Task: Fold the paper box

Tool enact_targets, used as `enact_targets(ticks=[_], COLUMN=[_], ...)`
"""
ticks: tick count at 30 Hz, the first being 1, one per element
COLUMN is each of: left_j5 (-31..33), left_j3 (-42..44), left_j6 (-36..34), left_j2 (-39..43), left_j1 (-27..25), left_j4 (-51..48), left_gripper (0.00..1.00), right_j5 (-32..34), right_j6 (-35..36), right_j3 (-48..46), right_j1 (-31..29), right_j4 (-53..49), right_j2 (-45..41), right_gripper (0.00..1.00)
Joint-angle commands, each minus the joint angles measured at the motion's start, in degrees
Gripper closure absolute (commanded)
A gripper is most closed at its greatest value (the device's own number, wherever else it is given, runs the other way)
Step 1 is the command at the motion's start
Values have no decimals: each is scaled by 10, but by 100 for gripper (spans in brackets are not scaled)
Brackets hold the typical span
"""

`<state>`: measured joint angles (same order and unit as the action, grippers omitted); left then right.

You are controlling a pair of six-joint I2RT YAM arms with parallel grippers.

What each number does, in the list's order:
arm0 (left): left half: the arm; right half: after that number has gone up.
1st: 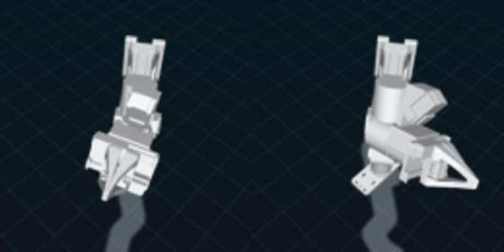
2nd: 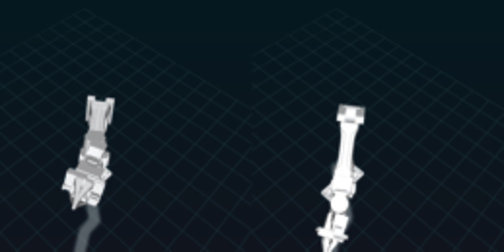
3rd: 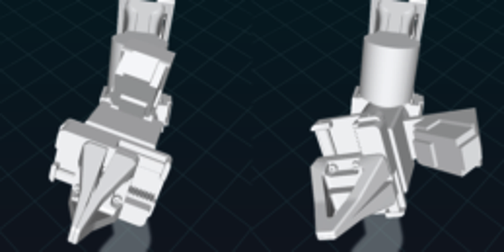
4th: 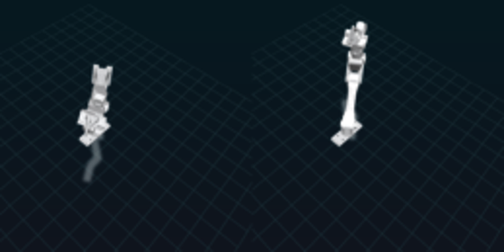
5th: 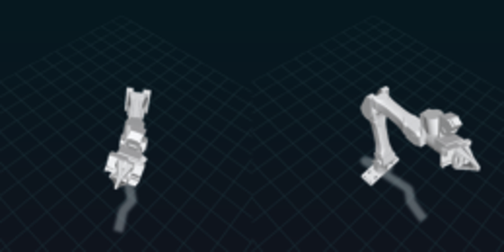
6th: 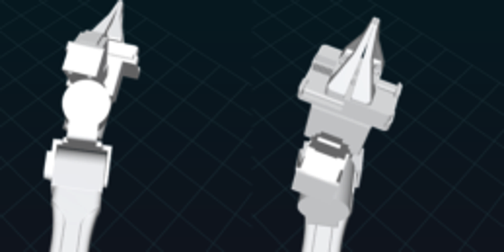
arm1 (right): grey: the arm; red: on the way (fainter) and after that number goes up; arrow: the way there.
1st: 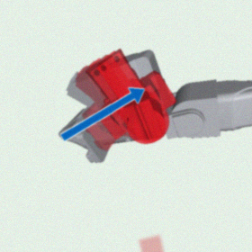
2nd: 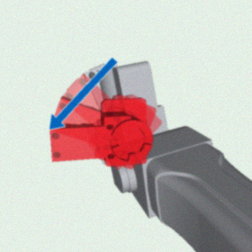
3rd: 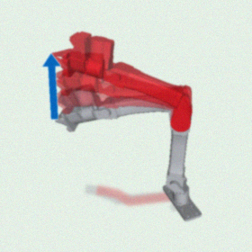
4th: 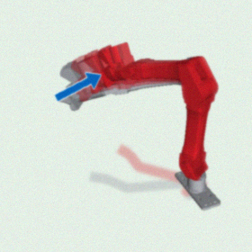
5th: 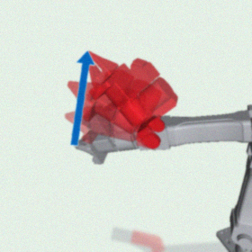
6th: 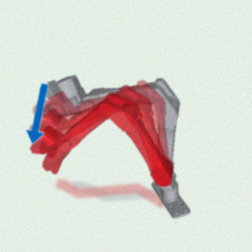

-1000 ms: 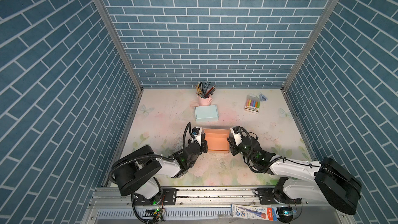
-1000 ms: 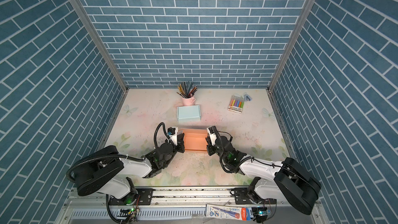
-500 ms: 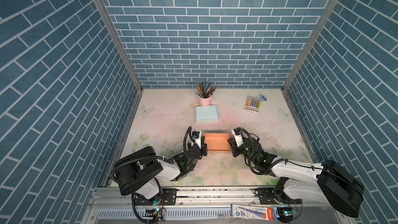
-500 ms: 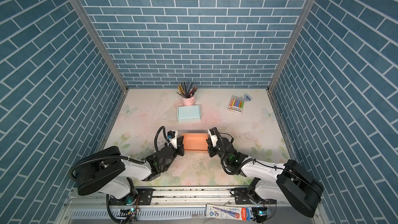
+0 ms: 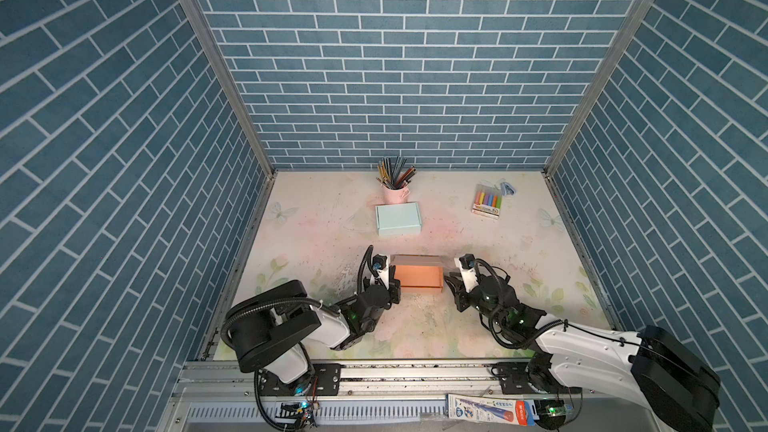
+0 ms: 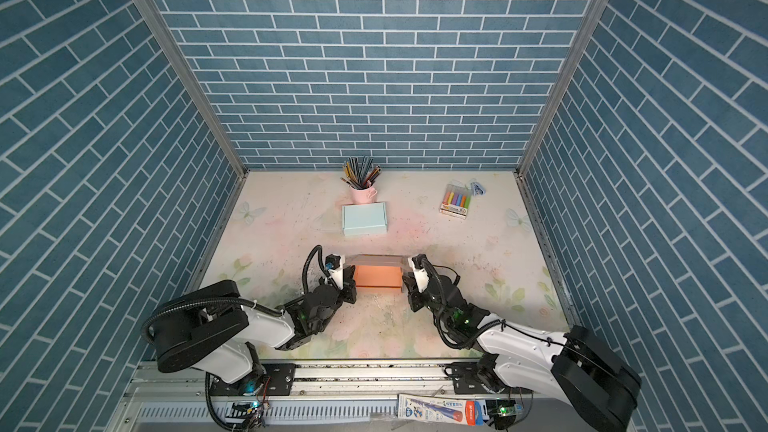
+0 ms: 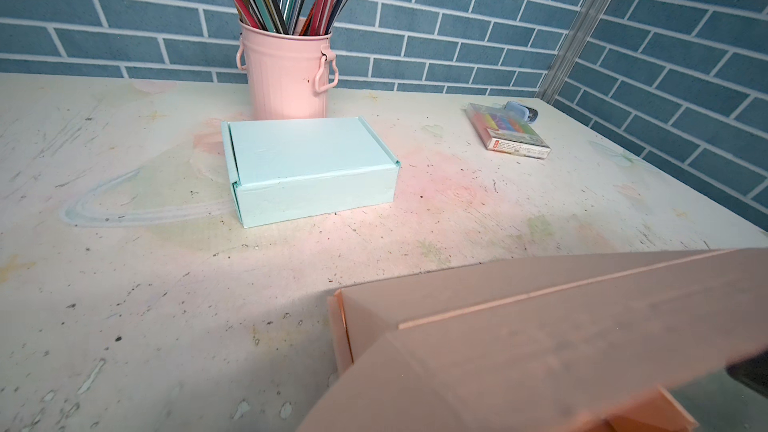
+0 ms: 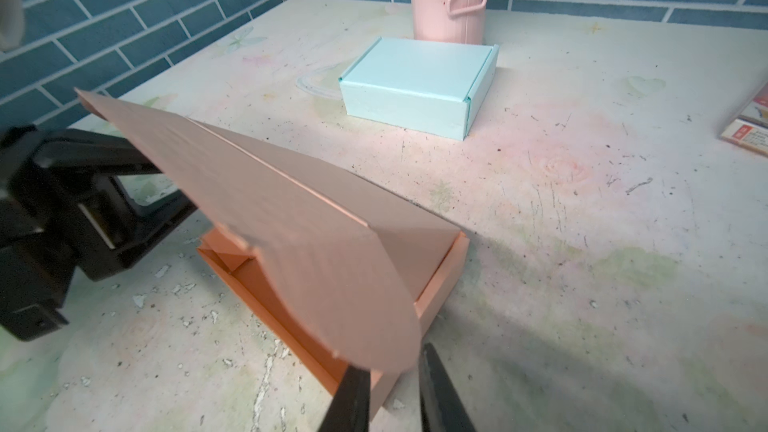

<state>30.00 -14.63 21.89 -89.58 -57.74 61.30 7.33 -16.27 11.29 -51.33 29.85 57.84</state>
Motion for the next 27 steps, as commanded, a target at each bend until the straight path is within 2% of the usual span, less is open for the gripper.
enact_targets(ticks=[1,6,9,12,18,23,27], left_j5=[-2,-1,-1,-3,2,11,11], left_j3=[12,11,8,4,-5,-13,-15], left_j6=[16,17,16,16,8,10,10], left_j2=[-9,-4,-6,-10,-10,-18,-22], left_j1=[-7,-12,-13,-14,-18,-22,-25], left_j4=[-41,-48,-50,-50,-63,-74,-72], left_gripper=[100,100,100,100,100,100,100], right_j5=[13,62,94,107,77,8,-32], right_j6=[-12,5,9,8,-34,-46,-45], right_j3=[-30,-54,-47,-18,125,241,292], right_j1=[-2,-2,-2,-1,18,25,26], right_j4=[33,16,-2,-21,-130,-194,-213], right_j2=[-59,-183,-223,-227,-102,12,85], right_gripper=[78,75,74,71,71,72,74])
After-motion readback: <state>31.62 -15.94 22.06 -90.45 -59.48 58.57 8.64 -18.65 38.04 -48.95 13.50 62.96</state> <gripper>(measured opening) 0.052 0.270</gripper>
